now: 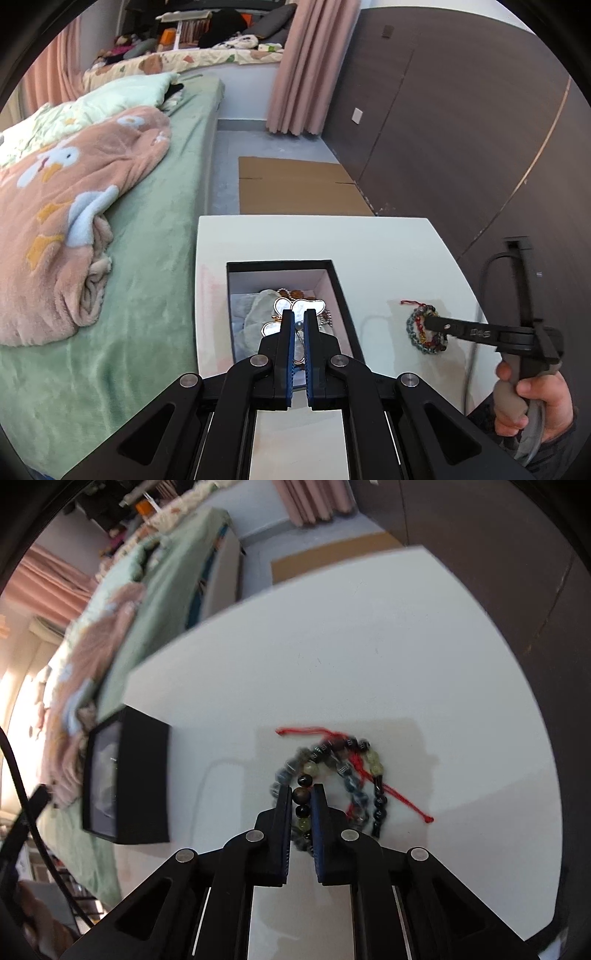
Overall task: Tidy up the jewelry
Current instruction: 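Carry the butterfly brooch into the box with left tool while right tool grasps dark beaded bracelet, then carry the dark beaded bracelet into the box and open the right tool, then grasp the grey-blue beaded bracelet with the left tool, then carry the grey-blue bracelet into the box with left tool while right tool grasps red string bracelet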
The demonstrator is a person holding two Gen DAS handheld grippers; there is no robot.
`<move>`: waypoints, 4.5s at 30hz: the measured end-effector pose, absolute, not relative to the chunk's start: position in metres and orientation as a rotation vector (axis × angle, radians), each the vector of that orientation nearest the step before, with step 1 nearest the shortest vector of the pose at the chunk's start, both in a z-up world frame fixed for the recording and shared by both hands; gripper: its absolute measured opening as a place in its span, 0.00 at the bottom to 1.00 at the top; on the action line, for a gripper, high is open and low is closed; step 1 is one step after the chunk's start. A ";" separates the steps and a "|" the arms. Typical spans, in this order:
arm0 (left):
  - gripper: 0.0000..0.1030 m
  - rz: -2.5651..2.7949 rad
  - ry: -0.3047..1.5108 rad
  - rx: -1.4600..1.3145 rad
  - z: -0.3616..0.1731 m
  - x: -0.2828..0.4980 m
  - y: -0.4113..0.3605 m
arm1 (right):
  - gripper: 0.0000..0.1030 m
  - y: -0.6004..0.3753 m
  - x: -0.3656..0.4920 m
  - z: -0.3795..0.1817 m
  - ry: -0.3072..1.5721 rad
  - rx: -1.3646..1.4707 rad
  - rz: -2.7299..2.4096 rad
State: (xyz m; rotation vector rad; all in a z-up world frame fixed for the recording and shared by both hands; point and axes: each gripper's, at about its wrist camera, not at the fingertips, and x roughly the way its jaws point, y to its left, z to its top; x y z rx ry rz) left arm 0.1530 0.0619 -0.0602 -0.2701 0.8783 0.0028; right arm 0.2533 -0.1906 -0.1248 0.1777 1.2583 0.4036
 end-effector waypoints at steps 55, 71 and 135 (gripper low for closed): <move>0.50 0.020 0.831 -0.367 -0.049 0.146 0.067 | 0.76 -0.170 0.227 -0.047 0.919 0.366 0.653; 0.50 -0.116 0.882 -0.257 -0.061 0.174 -0.019 | 0.76 -0.263 0.231 -0.053 0.967 0.367 0.443; 0.09 -0.194 0.904 -0.118 -0.050 0.195 -0.079 | 0.64 -0.299 0.244 -0.094 1.184 0.325 0.314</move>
